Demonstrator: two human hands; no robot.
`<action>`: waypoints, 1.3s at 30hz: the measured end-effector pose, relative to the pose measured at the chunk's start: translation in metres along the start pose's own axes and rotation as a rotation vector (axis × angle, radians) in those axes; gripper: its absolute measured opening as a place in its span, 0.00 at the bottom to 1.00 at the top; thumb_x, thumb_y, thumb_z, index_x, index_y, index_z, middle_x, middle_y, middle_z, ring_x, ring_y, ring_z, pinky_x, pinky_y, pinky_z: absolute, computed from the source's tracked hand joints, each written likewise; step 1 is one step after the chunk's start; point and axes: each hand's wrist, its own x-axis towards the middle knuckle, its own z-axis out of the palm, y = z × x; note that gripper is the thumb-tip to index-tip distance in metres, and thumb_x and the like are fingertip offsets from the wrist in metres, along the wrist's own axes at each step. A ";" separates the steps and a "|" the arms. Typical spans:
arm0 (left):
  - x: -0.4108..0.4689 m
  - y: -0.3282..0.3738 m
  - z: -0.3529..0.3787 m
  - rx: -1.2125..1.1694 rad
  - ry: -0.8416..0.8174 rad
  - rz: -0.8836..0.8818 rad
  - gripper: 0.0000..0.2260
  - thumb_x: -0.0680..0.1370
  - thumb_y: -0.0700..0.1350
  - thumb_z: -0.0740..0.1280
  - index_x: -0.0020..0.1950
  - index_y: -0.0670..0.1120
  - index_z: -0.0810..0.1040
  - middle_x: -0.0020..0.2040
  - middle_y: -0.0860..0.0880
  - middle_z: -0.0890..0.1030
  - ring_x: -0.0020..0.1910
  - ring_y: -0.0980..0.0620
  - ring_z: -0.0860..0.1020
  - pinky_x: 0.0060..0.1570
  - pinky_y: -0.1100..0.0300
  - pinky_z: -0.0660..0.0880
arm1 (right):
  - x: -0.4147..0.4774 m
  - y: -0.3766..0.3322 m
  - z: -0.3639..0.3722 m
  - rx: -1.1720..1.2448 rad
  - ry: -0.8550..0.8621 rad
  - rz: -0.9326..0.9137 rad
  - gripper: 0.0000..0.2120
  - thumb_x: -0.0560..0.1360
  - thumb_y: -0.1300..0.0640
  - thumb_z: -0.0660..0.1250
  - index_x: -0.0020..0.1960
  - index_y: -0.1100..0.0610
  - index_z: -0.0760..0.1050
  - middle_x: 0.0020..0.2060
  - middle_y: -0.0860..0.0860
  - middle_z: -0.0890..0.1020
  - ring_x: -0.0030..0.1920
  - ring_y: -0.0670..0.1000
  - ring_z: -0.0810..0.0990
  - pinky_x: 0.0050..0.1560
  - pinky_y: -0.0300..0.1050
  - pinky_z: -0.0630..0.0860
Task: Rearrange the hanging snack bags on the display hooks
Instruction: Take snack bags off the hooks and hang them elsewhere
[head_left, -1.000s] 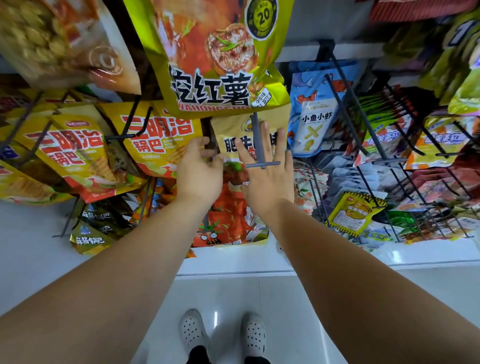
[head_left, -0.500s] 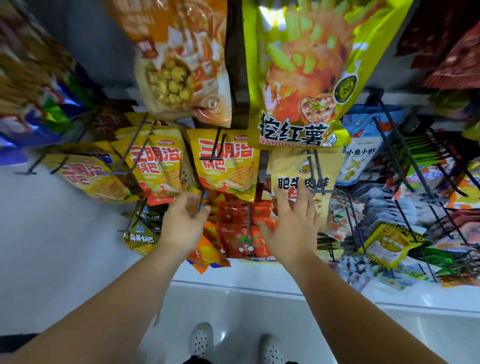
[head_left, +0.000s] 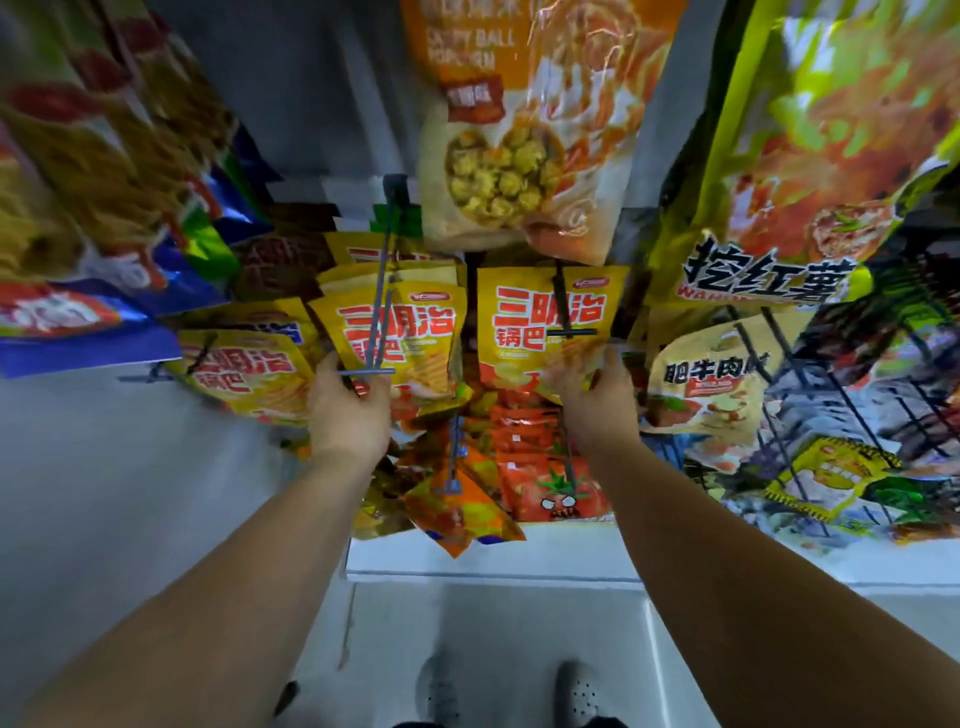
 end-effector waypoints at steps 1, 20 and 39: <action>0.005 0.000 -0.001 -0.013 -0.019 0.020 0.19 0.81 0.50 0.69 0.71 0.48 0.72 0.62 0.49 0.80 0.60 0.46 0.78 0.60 0.48 0.73 | 0.003 -0.004 0.002 0.022 0.010 0.027 0.36 0.79 0.45 0.71 0.81 0.54 0.61 0.77 0.55 0.69 0.77 0.59 0.67 0.71 0.53 0.67; 0.026 -0.005 -0.010 -0.101 -0.080 -0.095 0.06 0.82 0.49 0.69 0.51 0.47 0.77 0.52 0.40 0.83 0.53 0.34 0.80 0.53 0.45 0.76 | 0.002 -0.029 0.010 0.241 0.210 0.201 0.23 0.78 0.48 0.74 0.64 0.58 0.69 0.45 0.47 0.75 0.44 0.51 0.75 0.39 0.44 0.68; -0.022 -0.004 -0.047 -0.357 -0.235 0.031 0.13 0.87 0.50 0.61 0.60 0.45 0.83 0.52 0.52 0.86 0.49 0.57 0.84 0.46 0.60 0.79 | -0.048 -0.036 0.005 0.191 0.171 0.070 0.23 0.83 0.49 0.65 0.36 0.63 0.70 0.34 0.61 0.77 0.33 0.57 0.73 0.36 0.48 0.67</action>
